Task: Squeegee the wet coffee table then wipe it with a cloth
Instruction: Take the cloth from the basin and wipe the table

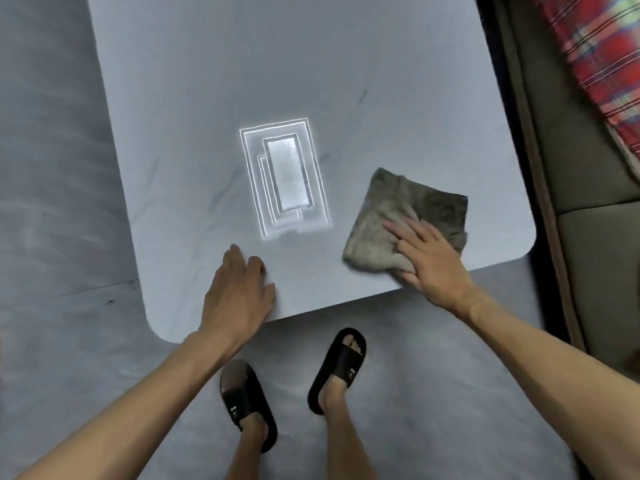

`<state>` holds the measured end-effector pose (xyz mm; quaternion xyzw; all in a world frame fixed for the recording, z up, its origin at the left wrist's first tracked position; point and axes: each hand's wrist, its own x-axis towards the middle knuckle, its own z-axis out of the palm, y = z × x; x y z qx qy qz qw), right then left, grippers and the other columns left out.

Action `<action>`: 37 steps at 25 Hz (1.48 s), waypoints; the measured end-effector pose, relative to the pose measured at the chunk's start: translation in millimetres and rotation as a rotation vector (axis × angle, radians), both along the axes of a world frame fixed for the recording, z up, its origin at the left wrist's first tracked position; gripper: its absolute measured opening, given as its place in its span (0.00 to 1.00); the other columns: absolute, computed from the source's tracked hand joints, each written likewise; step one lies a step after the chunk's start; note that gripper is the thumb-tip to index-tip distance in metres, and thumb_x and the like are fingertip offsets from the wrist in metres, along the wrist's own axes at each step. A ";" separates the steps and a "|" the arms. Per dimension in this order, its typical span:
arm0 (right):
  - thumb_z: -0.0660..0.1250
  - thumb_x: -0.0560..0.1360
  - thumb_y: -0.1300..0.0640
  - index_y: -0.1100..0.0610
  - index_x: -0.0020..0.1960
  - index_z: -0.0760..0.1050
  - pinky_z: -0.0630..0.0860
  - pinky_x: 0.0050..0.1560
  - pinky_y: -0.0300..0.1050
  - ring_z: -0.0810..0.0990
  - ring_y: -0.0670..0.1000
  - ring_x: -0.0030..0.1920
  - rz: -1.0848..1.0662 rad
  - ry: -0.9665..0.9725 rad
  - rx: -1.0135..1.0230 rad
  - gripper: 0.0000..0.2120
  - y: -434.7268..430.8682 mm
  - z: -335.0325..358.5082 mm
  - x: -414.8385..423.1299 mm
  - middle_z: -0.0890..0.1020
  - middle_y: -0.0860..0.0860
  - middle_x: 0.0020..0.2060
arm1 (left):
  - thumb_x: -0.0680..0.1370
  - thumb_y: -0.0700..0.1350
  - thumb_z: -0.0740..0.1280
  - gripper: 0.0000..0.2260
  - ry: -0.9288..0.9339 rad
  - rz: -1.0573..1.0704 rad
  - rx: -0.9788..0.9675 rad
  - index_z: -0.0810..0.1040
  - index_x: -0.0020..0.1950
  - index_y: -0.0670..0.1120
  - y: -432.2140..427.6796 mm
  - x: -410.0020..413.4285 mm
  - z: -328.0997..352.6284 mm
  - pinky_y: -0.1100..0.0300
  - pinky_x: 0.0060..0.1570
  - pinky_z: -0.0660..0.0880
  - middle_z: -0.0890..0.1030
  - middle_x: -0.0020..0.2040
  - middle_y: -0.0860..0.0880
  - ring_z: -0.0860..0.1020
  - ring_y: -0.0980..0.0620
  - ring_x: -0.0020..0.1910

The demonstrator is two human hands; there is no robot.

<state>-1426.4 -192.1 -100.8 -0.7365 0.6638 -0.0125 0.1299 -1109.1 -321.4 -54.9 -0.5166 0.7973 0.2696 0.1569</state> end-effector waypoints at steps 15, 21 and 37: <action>0.69 0.68 0.45 0.50 0.52 0.74 0.68 0.57 0.56 0.70 0.60 0.60 -0.313 -0.098 -0.088 0.15 -95.2 -0.4 146.9 0.71 0.56 0.67 | 0.74 0.47 0.61 0.05 0.169 0.678 -0.063 0.74 0.46 0.56 -30.2 0.7 4.8 0.58 0.38 0.67 0.81 0.45 0.56 0.75 0.51 0.40; 0.72 0.69 0.45 0.53 0.54 0.76 0.75 0.52 0.55 0.73 0.60 0.54 0.321 0.003 0.001 0.18 -98.0 5.7 53.9 0.74 0.56 0.65 | 0.73 0.39 0.65 0.11 0.173 0.691 -0.012 0.70 0.53 0.50 -41.8 67.2 0.6 0.56 0.40 0.67 0.77 0.57 0.50 0.73 0.50 0.44; 0.68 0.72 0.48 0.54 0.56 0.77 0.70 0.51 0.52 0.69 0.58 0.58 -0.053 -0.230 0.165 0.16 -121.3 21.2 401.1 0.71 0.53 0.62 | 0.70 0.44 0.69 0.13 0.562 1.169 0.453 0.74 0.53 0.53 -24.2 241.4 22.2 0.55 0.59 0.74 0.81 0.53 0.48 0.79 0.51 0.53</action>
